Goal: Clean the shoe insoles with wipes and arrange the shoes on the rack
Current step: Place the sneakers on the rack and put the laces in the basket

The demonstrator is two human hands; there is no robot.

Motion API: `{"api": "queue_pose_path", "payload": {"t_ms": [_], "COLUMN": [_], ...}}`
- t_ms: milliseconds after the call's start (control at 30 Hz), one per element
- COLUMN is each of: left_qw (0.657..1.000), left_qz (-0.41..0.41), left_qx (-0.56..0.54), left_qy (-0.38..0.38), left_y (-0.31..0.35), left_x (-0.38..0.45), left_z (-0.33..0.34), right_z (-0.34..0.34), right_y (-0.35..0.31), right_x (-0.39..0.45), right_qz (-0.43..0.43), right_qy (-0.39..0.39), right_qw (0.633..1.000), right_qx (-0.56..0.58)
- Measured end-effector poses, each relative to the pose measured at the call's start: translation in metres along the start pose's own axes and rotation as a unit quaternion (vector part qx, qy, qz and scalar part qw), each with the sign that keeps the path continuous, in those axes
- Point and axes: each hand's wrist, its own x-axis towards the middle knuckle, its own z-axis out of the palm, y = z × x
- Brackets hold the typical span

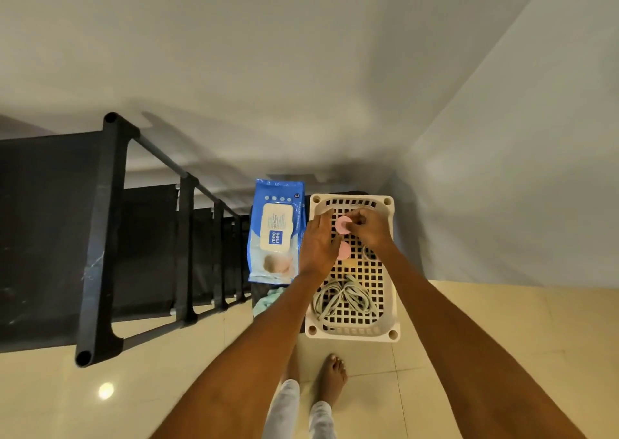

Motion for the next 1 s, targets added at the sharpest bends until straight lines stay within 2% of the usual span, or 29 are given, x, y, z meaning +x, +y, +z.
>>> {"api": "queue_pose_path", "payload": {"t_ms": [133, 267, 333, 367, 433, 500, 767, 867, 1000], "left_qw": [1.0, 0.998, 0.998, 0.998, 0.997, 0.997, 0.997, 0.991, 0.984], "left_qz": [-0.018, -0.041, -0.047, -0.051, -0.063, -0.066, -0.036, -0.007, -0.01], "left_qx": [-0.022, -0.042, -0.043, -0.042, -0.04, -0.032, 0.039, 0.107, 0.156], "left_qy": [0.0, 0.012, 0.011, 0.01, 0.009, -0.003, -0.047, -0.076, -0.086], "left_y": [0.0, 0.004, 0.006, 0.007, 0.007, 0.006, -0.004, -0.007, -0.007], "left_x": [-0.005, -0.008, -0.01, -0.011, -0.014, -0.015, -0.009, -0.006, -0.004], "left_z": [0.0, 0.003, 0.005, 0.006, 0.007, 0.009, 0.015, 0.019, 0.022], "right_z": [0.006, 0.0, -0.004, -0.006, -0.005, -0.003, -0.027, -0.031, -0.029], "right_y": [-0.001, -0.006, -0.007, -0.006, -0.003, 0.0, -0.007, -0.014, -0.014], "right_x": [-0.001, -0.013, -0.022, -0.026, -0.029, -0.027, 0.009, 0.024, 0.03], "right_qz": [-0.03, -0.06, -0.017, 0.013, 0.072, 0.093, 0.082, 0.059, 0.05], "right_qy": [0.035, 0.216, 0.288, 0.299, 0.281, 0.256, 0.21, 0.203, 0.196], "right_qw": [0.998, 0.967, 0.947, 0.944, 0.95, 0.959, 0.97, 0.973, 0.971], "right_qx": [-0.038, -0.12, -0.139, -0.139, -0.119, -0.084, -0.087, -0.095, -0.124]}}
